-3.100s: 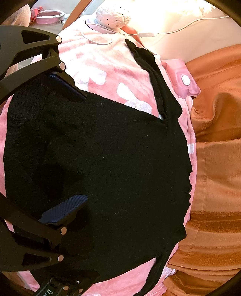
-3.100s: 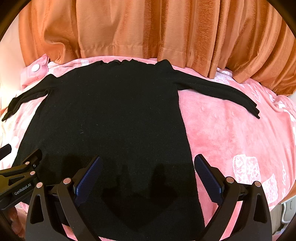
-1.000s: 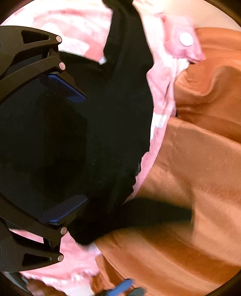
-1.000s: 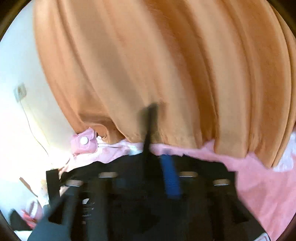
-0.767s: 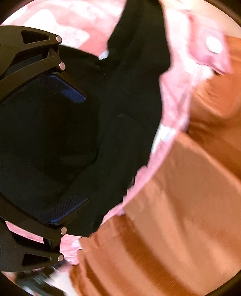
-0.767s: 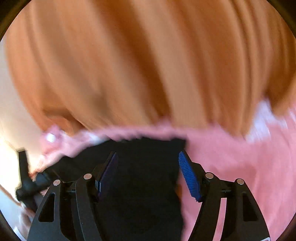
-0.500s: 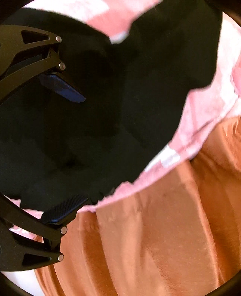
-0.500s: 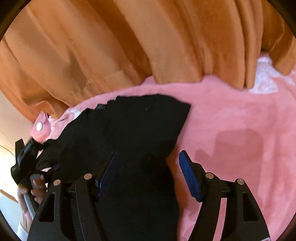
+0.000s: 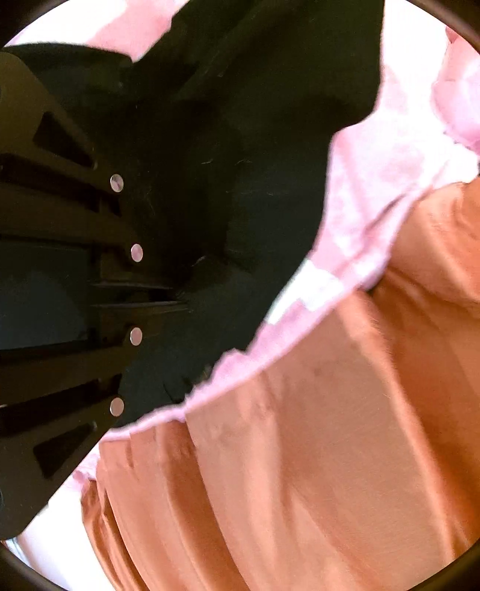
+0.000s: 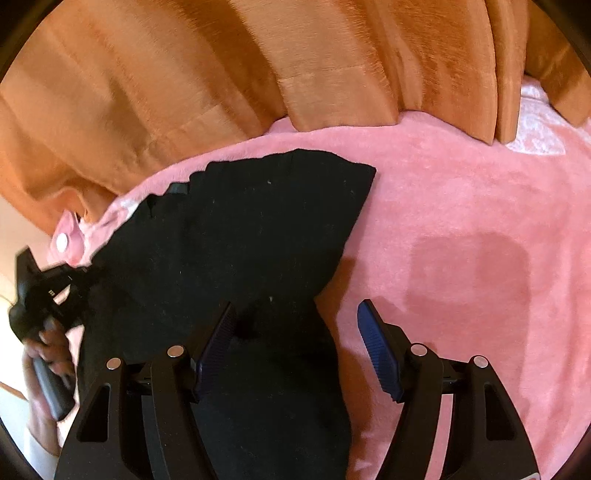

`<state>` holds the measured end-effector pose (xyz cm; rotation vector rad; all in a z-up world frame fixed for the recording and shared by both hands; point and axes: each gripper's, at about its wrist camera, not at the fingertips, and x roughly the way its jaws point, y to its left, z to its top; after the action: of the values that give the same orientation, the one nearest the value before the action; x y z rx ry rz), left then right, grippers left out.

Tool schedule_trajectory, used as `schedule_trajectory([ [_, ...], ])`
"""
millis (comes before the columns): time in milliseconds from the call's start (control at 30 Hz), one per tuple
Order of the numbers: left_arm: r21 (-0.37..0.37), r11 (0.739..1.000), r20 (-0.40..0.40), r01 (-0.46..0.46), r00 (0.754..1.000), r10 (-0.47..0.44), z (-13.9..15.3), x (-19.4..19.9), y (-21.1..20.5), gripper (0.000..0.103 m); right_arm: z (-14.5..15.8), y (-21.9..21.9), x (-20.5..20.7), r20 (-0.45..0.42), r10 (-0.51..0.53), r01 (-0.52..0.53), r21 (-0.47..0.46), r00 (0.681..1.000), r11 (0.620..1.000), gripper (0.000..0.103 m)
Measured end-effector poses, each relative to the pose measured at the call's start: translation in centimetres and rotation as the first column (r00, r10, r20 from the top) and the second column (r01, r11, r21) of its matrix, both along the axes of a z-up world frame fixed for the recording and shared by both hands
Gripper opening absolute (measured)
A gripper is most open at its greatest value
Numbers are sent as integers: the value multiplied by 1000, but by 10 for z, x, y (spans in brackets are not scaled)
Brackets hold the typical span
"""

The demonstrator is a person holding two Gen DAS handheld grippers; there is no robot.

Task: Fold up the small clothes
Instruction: 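Grasp the black sweater with both grippers and fold it over onto itself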

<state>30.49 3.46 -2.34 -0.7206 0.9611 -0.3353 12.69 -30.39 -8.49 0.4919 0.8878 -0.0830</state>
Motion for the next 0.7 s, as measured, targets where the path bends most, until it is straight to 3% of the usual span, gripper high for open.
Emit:
schedule_trajectory([
  [167, 63, 997, 50, -40, 998, 37, 21, -14, 18, 4, 0, -1, -3, 18, 7, -7, -19, 1000, 1000, 66],
  [400, 144, 990, -16, 5, 1000, -3, -5, -13, 25, 4, -3, 15, 7, 25, 70, -69, -48, 997, 996, 65],
  [433, 161, 987, -21, 12, 1000, -9, -7, -13, 23, 4, -5, 19, 11, 21, 76, -75, -58, 997, 995, 62],
  [467, 167, 986, -25, 17, 1000, -13, -9, -14, 23, 4, -7, 21, 15, 17, 84, -83, -61, 996, 995, 45],
  [500, 175, 984, -32, 23, 999, -17, -11, -15, 23, 4, -11, 22, 24, 0, 88, -88, -49, 996, 995, 18],
  [533, 175, 984, -37, 25, 999, -19, -12, -16, 23, 4, -10, 20, 26, -4, 75, -75, -44, 997, 996, 12],
  [600, 163, 986, -57, 38, 998, -29, -17, -16, 24, 4, 0, 7, 25, 33, 19, -19, 5, 999, 1000, 8],
  [700, 164, 983, -83, 80, 994, -67, -29, -16, 17, 4, 0, -16, 21, 22, -44, 44, -27, 999, 999, 5],
])
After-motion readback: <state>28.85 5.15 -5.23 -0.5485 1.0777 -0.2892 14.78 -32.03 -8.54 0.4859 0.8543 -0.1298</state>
